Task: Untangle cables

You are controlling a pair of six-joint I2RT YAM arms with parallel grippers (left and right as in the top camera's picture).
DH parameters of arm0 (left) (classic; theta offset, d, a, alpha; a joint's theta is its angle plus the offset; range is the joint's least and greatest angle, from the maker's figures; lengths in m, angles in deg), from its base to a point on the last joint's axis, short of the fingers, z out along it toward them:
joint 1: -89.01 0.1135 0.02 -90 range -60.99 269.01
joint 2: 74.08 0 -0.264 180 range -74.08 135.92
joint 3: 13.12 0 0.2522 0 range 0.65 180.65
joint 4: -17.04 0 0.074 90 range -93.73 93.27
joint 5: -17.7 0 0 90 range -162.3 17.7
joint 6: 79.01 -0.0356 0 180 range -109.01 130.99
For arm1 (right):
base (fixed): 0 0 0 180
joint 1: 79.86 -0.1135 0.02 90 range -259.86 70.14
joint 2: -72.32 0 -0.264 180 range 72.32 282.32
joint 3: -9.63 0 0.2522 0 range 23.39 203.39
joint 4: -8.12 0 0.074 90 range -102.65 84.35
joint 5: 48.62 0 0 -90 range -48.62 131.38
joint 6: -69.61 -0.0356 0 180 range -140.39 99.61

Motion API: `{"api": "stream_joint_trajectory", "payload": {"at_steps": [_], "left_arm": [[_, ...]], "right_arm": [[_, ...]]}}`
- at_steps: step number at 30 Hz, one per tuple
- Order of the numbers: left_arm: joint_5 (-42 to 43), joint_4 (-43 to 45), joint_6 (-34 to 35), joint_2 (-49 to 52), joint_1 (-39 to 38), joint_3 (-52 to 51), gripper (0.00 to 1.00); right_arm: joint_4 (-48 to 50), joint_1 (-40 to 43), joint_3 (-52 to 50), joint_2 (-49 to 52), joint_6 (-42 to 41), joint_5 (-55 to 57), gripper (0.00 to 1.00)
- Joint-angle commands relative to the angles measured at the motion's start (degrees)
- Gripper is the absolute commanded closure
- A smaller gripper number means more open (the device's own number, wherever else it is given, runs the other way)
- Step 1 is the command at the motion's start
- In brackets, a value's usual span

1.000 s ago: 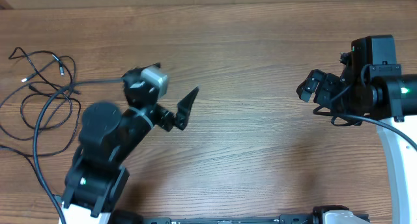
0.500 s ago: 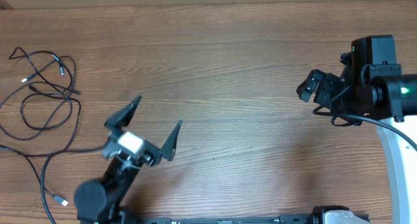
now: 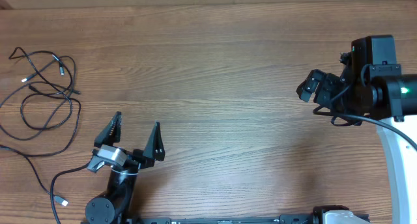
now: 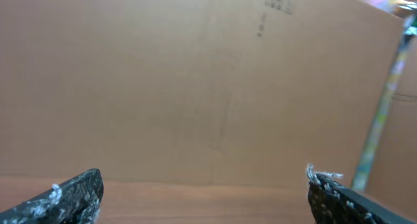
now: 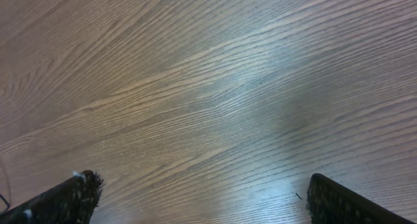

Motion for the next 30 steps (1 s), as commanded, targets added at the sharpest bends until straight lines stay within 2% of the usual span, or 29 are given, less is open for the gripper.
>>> {"api": "stream_joint_trajectory", "payload": {"at_steps": [1,12,19,26,30], "left_arm": [[-5.27,-1.66,2.64,-3.15,0.31,-0.26,0.0],[-7.39,-12.17,2.62,-5.29,0.52,-0.26,0.0],[-7.45,-29.77,2.62,-5.29,2.23,-0.26,0.0],[-6.75,-29.51,-6.12,-5.29,2.47,-0.26,0.01],[-7.08,-29.49,-7.41,-5.29,2.49,-0.26,0.01]], "right_arm": [[0.15,-0.07,1.22,-0.26,-0.09,0.15,0.0],[0.15,-0.07,1.22,-0.26,-0.09,0.15,0.0],[0.15,-0.07,1.22,-0.26,-0.11,0.15,0.0],[0.15,-0.07,1.22,-0.26,-0.09,0.15,0.0],[0.15,-0.07,1.22,-0.26,-0.09,0.17,0.0]]}}
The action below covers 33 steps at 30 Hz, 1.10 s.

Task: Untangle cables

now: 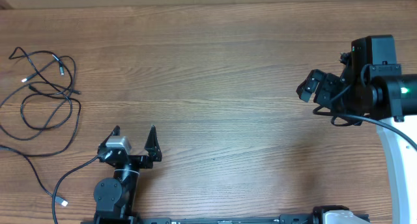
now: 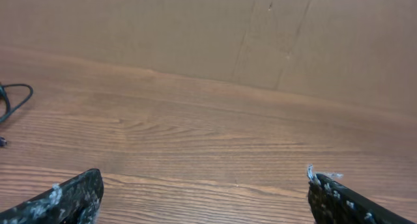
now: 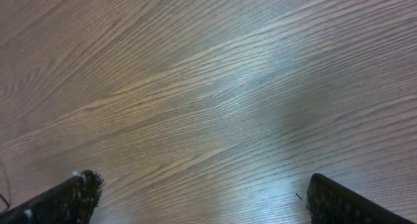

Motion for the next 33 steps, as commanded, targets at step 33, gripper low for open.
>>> {"api": "stream_joint_trajectory", "payload": {"at_steps": [33], "left_arm": [[-0.76,0.02,-3.63,-0.44,0.31,-0.22,0.0]], "right_arm": [[0.13,-0.07,1.22,-0.26,-0.13,0.13,0.0]]}}
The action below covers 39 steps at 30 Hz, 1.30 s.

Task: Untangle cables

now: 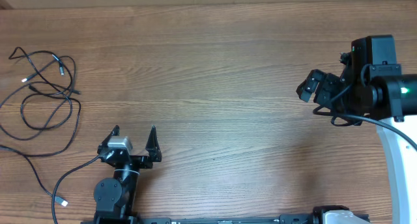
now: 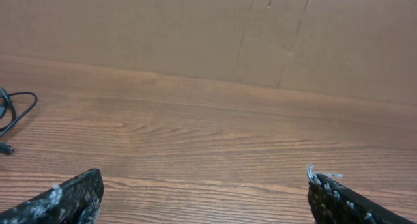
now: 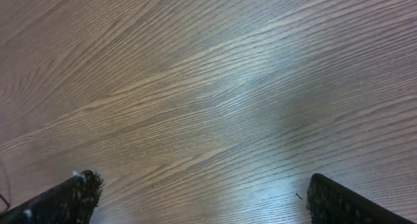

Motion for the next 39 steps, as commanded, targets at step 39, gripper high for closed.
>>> {"api": "stream_joint_trajectory", "payload": {"at_steps": [39], "left_arm": [[-0.74,-0.07,-1.29,-0.44,0.31,-0.22,0.0]], "right_arm": [[0.07,0.0,1.18,0.96,-0.09,0.15,0.0]]}}
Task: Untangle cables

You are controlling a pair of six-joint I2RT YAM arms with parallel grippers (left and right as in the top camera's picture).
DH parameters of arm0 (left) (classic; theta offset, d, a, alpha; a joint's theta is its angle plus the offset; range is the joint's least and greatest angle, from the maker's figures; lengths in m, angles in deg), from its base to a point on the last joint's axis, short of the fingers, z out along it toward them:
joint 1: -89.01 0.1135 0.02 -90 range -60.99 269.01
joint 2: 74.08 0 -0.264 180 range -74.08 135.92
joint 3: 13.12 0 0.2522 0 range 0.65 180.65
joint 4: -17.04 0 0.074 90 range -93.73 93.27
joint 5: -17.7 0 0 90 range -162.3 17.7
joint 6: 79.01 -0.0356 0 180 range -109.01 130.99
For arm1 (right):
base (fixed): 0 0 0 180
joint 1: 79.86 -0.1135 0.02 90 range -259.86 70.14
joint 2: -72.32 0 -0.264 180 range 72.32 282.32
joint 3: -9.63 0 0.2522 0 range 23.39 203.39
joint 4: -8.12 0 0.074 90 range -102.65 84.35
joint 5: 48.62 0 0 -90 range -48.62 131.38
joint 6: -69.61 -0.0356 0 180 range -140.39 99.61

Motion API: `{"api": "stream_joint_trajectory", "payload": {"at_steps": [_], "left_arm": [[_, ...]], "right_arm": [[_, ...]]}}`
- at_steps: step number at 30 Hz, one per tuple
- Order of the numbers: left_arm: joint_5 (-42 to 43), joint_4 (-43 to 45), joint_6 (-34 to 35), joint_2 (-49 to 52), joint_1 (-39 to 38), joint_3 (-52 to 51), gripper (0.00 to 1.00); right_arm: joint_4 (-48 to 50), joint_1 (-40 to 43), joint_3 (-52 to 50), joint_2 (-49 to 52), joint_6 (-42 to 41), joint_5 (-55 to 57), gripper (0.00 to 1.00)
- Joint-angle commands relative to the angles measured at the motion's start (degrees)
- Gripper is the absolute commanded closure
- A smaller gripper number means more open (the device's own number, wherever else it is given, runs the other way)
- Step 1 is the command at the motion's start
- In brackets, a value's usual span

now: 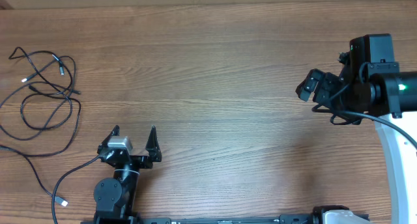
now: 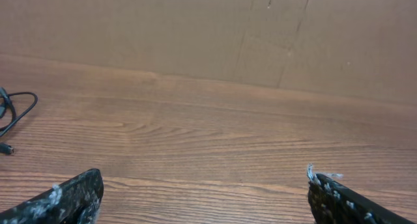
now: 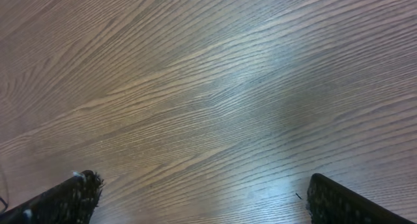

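A tangle of thin black cables (image 1: 42,87) lies at the table's left edge, with a loose end (image 1: 62,201) trailing toward the front. One loop of cable (image 2: 13,110) shows at the left edge of the left wrist view. My left gripper (image 1: 134,138) stands open low at the front left, right of the cables and apart from them, nothing between its fingers (image 2: 71,198). My right gripper (image 1: 311,87) hangs open above bare wood at the far right, with nothing between its fingers (image 3: 339,201).
The wooden table (image 1: 215,74) runs the full width of the overhead view. A cardboard wall (image 2: 195,28) stands along its far edge. The right arm's black body and white base (image 1: 397,139) occupy the right edge.
At first my left gripper was raised and tilted up, its camera facing the cardboard wall. One second later it stood lower, closer to the base, looking across the table. It turned slightly after that and has stayed still. The right arm and the cables stayed put.
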Motion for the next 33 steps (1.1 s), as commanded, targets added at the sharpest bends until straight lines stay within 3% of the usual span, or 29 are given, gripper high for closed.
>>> {"api": "stream_joint_trajectory", "payload": {"at_steps": [1,8,12,23,33], "left_arm": [[-0.74,-0.07,-1.29,-0.44,0.31,-0.22,0.0],[-0.74,-0.07,-1.29,-0.44,0.31,-0.22,0.0],[-0.74,-0.07,-1.29,-0.44,0.31,-0.22,0.01],[-0.74,-0.07,-1.29,-0.44,0.31,-0.22,0.0],[-0.74,-0.07,-1.29,-0.44,0.31,-0.22,0.0]], "right_arm": [[0.09,0.0,1.18,0.04,-0.13,0.17,0.0],[2.51,0.0,1.09,-0.52,0.04,3.26,0.0],[8.94,-0.46,-0.46,-2.84,0.02,1.92,0.0],[32.26,-2.69,-23.58,-20.48,-0.22,-0.57,0.0],[60.94,-2.69,-44.96,-35.6,-0.2,-4.85,0.0]]}}
